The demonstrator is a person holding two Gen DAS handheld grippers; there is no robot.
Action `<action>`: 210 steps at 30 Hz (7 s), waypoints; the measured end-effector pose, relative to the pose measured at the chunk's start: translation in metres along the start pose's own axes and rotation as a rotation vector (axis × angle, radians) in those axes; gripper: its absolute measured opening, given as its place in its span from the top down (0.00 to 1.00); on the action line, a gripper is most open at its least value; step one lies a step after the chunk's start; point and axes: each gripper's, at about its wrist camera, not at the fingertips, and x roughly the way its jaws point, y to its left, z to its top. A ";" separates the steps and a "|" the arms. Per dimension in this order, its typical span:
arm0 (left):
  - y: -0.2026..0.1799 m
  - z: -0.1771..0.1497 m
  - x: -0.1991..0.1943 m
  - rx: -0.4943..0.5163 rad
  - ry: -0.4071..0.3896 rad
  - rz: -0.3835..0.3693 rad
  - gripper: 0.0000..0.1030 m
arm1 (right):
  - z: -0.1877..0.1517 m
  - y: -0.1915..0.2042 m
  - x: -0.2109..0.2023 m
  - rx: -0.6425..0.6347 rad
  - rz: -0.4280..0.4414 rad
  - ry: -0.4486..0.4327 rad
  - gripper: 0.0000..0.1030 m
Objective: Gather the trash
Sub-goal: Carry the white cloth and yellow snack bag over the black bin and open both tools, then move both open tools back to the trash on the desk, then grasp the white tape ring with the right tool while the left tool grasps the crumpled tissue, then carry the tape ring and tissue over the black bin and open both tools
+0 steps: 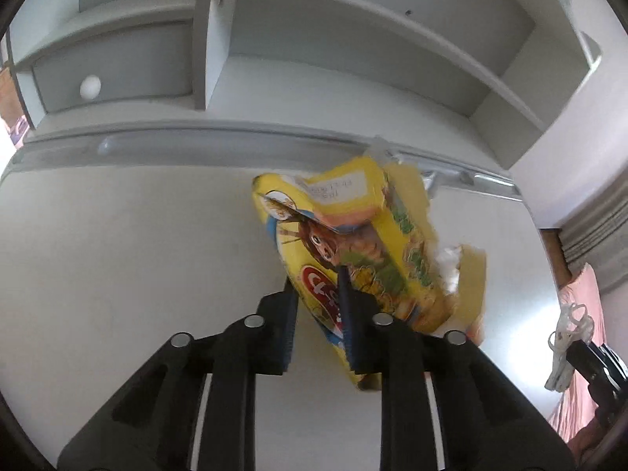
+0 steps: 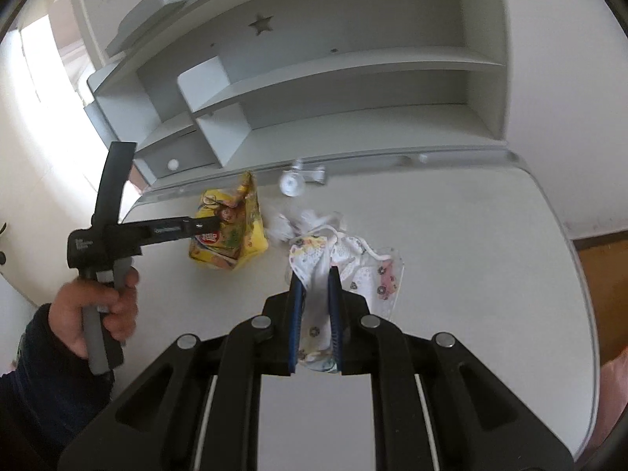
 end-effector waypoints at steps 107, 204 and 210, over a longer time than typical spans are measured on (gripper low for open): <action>-0.134 -0.097 -0.054 0.424 -0.082 -0.045 0.09 | -0.080 -0.082 -0.069 0.098 -0.243 -0.015 0.19; -0.488 -0.349 0.034 1.120 0.319 -0.512 0.65 | -0.357 -0.318 -0.213 0.863 -0.576 0.079 0.33; -0.490 -0.351 0.039 1.123 0.340 -0.519 0.65 | -0.351 -0.321 -0.225 0.886 -0.605 0.011 0.32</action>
